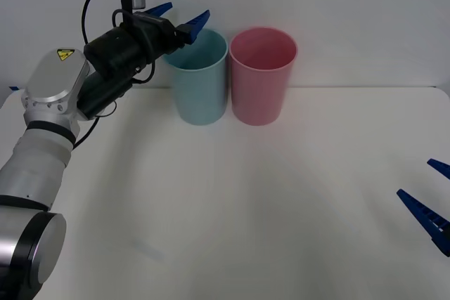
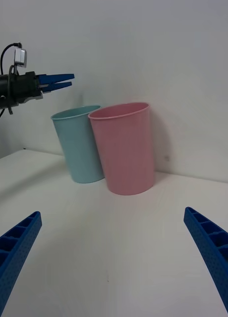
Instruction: Grasp the object on the table and drop it into the matching bin: aluminum can to the light blue bin, PET bottle to the pink bin.
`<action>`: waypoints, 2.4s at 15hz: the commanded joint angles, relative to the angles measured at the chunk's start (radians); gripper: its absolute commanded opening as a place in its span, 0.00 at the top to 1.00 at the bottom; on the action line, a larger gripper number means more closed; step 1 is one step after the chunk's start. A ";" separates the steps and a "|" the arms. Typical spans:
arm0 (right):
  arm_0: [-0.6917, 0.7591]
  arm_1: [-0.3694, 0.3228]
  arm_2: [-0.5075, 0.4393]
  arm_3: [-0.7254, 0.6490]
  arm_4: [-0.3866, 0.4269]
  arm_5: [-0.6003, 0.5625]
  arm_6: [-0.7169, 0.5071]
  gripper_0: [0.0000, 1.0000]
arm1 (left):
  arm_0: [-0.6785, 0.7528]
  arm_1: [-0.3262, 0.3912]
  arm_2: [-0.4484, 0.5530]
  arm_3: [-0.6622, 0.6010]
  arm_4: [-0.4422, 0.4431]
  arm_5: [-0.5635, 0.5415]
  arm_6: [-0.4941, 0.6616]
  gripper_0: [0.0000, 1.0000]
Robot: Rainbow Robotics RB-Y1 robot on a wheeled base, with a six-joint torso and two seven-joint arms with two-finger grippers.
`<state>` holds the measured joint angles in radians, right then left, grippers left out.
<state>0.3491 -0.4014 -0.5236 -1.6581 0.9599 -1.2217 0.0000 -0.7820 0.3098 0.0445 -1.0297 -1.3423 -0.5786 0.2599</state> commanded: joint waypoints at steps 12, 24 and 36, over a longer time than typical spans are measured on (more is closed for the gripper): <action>0.000 0.000 0.000 0.000 0.000 0.000 0.000 0.00 | 0.533 0.098 0.321 -0.460 0.155 -0.271 -0.008 0.00; 0.000 0.000 0.000 0.000 0.000 0.000 0.000 0.00 | 1.037 0.236 0.509 -0.644 0.417 -0.348 -0.246 0.00; 0.000 0.000 0.000 0.000 0.000 0.000 0.000 0.00 | 1.258 0.252 0.580 -0.650 0.535 -0.454 -0.280 0.00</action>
<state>0.3491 -0.4014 -0.5236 -1.6581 0.9599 -1.2217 0.0000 0.4731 0.5615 0.6247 -1.6788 -0.8095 -1.0322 -0.0203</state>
